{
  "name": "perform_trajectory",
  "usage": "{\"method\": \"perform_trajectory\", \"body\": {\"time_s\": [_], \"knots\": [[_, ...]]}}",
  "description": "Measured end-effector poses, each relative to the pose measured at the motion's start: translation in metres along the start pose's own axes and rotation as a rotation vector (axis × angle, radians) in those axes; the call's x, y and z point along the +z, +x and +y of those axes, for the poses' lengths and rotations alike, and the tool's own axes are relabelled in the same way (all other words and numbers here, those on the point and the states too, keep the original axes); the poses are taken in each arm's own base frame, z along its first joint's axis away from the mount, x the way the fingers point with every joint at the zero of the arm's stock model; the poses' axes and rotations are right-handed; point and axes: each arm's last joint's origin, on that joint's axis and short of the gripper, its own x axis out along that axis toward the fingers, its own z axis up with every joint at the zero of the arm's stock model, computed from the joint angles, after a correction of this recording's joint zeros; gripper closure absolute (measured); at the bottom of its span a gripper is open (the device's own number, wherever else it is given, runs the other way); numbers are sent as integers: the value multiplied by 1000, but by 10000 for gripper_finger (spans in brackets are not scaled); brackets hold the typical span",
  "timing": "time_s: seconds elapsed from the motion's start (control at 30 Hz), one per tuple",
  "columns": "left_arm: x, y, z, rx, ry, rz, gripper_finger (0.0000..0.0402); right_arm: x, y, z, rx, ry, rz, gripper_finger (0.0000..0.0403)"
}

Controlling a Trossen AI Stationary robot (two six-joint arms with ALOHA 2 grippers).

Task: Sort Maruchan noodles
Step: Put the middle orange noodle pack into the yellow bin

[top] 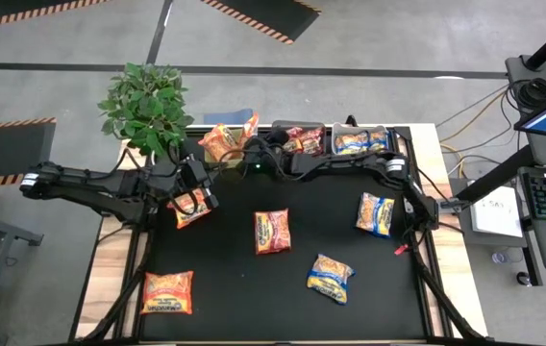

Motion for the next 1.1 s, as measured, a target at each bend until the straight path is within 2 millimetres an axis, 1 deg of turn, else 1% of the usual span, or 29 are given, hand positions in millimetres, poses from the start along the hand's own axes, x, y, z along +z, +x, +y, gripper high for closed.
{"method": "perform_trajectory", "body": {"time_s": [0.1,0.17,0.23,0.3,0.4,0.47,0.6,0.67,0.7,0.73,0.8,0.87,0.93,1.0,1.1], "knots": [[-1,2,-2,-1,-8,6,402,5,-19,-11,15,-44,75,165],[-2,4,-4,-5,-1,22,402,7,-33,-16,66,-70,135,166],[-5,8,-8,-21,-1,46,402,5,-47,-22,164,-82,209,169],[-10,11,-13,-77,16,85,402,2,-59,-24,282,-78,269,172],[-18,18,-23,-180,34,146,402,-9,-80,-24,442,-57,340,177],[-23,23,-30,-239,43,184,402,-17,-95,-22,516,-43,365,180],[-33,33,-45,-379,60,245,402,-36,-124,-17,568,-20,383,187],[-37,37,-50,-389,80,271,402,-46,-137,-14,584,0,388,190],[-38,41,-51,-354,98,281,402,-51,-143,-13,593,15,382,192],[-39,45,-51,-279,120,277,402,-55,-149,-12,601,19,380,194],[-39,54,-48,-79,170,266,402,-62,-160,-9,627,45,355,199],[-33,65,-43,100,191,222,402,-66,-168,-8,655,68,325,204],[-30,75,-37,155,218,184,402,-69,-174,-3,680,88,288,208],[-27,88,-30,148,214,125,402,-71,-179,-2,689,105,249,212],[-32,108,-12,148,207,107,402,-70,-183,1,712,137,197,217]]}}
